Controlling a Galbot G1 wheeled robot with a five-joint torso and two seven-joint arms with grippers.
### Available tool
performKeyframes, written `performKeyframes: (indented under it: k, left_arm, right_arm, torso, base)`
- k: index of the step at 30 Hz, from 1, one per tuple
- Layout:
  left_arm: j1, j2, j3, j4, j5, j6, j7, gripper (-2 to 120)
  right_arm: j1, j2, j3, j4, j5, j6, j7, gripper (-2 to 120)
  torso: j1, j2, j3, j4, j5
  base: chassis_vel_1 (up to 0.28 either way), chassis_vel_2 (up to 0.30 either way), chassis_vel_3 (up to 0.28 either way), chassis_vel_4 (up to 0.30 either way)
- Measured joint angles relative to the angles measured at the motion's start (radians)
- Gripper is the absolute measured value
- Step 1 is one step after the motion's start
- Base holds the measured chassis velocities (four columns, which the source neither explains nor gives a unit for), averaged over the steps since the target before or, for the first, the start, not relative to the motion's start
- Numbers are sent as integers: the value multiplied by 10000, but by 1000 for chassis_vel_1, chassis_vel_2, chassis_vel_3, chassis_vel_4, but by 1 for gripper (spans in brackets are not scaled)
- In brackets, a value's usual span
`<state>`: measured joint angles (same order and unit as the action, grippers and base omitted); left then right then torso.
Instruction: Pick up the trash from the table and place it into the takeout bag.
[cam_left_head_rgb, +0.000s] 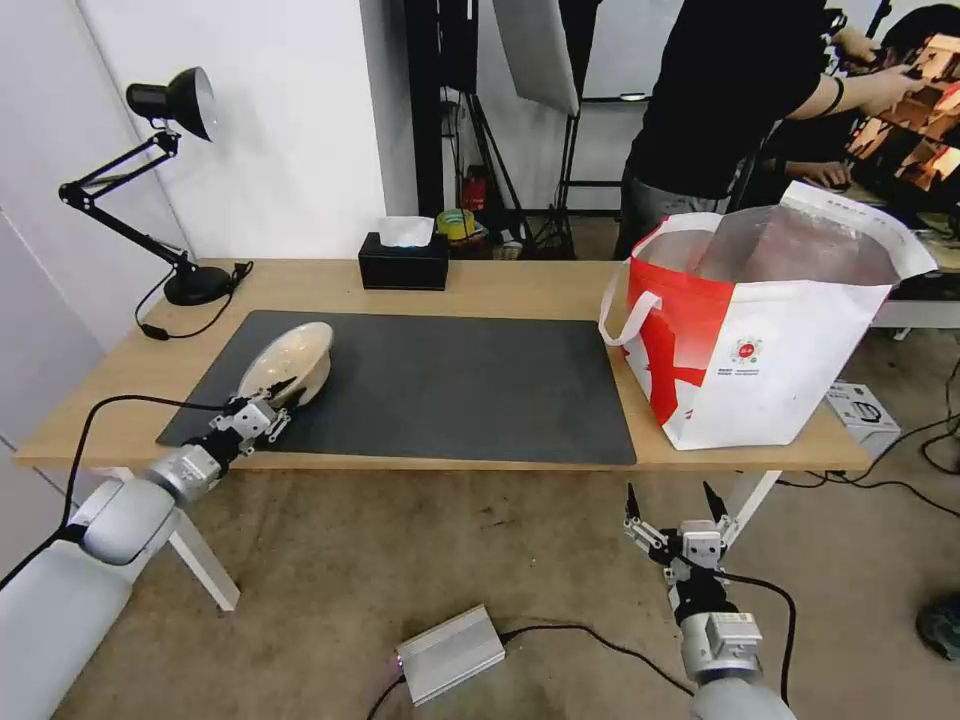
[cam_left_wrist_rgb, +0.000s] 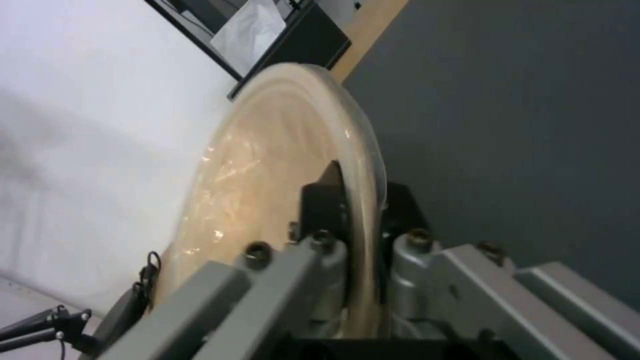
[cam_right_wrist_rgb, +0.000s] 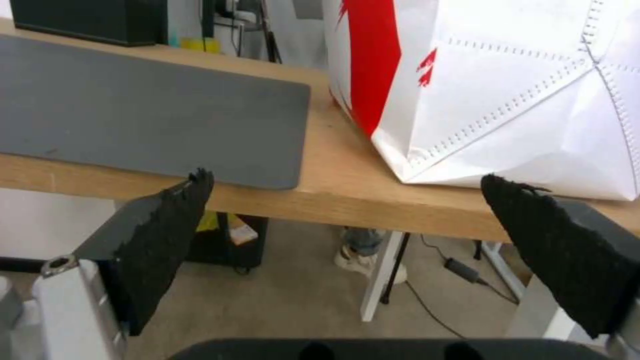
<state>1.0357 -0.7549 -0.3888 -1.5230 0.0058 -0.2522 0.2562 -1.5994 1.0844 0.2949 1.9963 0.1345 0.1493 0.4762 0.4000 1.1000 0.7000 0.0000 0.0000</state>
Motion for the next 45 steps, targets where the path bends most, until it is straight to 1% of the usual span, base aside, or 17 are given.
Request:
performKeyframes:
  k: [2, 8, 14, 21, 23, 25, 27, 28, 29, 33, 34, 38, 39, 42, 43, 44, 45]
  left_arm:
    - [28, -12, -15, 0, -2, -1, 29, 0]
    - [60, -51, -76, -41, -13, -3, 62, 0]
    - [138, -26, -263, -387, -145, -48, 78, 0]
    - [-30, 231, -282, -1131, -224, -200, 49, 0]
    - [-275, 388, -99, -1513, -273, -204, 35, 0]
    - [-386, 446, -3, -1637, -311, -204, 28, 0]
    - [-715, 563, 281, -1832, -406, -205, 5, 0]
    - [-1067, 638, 584, -1914, -433, -204, -5, 0]
    - [-1067, 638, 584, -1914, -433, -204, -5, 0]
    - [-2468, 848, 1817, -1909, -585, -172, -23, 0]
    - [-2468, 848, 1817, -1909, -585, -172, -23, 0]
    - [-4330, 907, 3410, -1385, -663, -160, -13, 0]
    - [-4330, 907, 3410, -1385, -663, -160, -13, 0]
    - [-5718, 773, 4550, -836, -770, -168, 20, 0]
    - [-5961, 732, 4724, -713, -804, -170, 24, 0]
    - [-5961, 732, 4724, -713, -804, -170, 24, 0]
    - [-6357, 674, 4957, -507, -853, -173, 29, 0]
  right_arm:
    - [-6, 0, -1, 0, -6, 1, 0, 100]
    - [-18, 6, -2, -10, -20, 11, 0, 100]
    - [-8, 14, -2, -10, -23, 14, 1, 100]
    - [77, 70, -30, 31, -23, 5, 3, 100]
    - [79, 98, -44, 102, -23, -64, 3, 100]
    - [77, 106, -48, 123, -23, -82, 3, 100]
    - [68, 115, -59, 146, -23, -107, 4, 100]
    - [57, 132, -64, 159, -26, -117, 4, 100]
    - [57, 132, -64, 159, -26, -117, 4, 100]
    - [46, 198, -83, 195, -67, -126, 4, 100]
    - [46, 198, -83, 195, -67, -126, 4, 100]
    - [10, 271, -112, 218, -174, -130, 3, 100]
    - [10, 271, -112, 218, -174, -130, 3, 100]
    - [-9, 284, -115, 224, -185, -133, 0, 100]
    - [-12, 290, -114, 225, -185, -135, -1, 100]
    - [-12, 290, -114, 225, -185, -135, -1, 100]
    - [-25, 297, -107, 228, -186, -139, -1, 100]
  torso:
    - [0, 0, 0, 0, 0]
    - [0, 0, 0, 0, 0]
    - [0, 0, 0, 0, 0]
    - [0, 0, 0, -1, 1]
    - [0, 0, 0, 1, 0]
    - [0, 0, 0, 0, 2]
    - [0, 0, 0, -1, 1]
    - [0, 0, 0, 0, 2]
    - [0, 0, 0, 0, 2]
    - [0, 0, 1, 0, -1]
    - [0, 0, 1, 0, -1]
    - [0, 0, 1, 0, 0]
    - [0, 0, 1, 0, 0]
    - [1, 0, 1, -3, 1]
    - [1, -1, 1, -3, 2]
    - [1, -1, 1, -3, 2]
    - [1, 0, 1, -3, 1]
  base:
    - [0, 0, 0, 0]
    - [0, 0, 0, 0]
    - [0, 0, 0, 0]
    - [0, 0, 0, 0]
    - [0, 0, 0, 0]
    - [0, 0, 0, 0]
    - [0, 0, 0, 0]
    - [0, 0, 0, 0]
    - [0, 0, 0, 0]
    - [0, 0, 0, 0]
    - [0, 0, 0, 0]
    - [0, 0, 0, 0]
    - [0, 0, 0, 0]
    - [0, 0, 0, 0]
    - [0, 0, 0, 0]
    - [0, 0, 0, 0]
    - [0, 0, 0, 0]
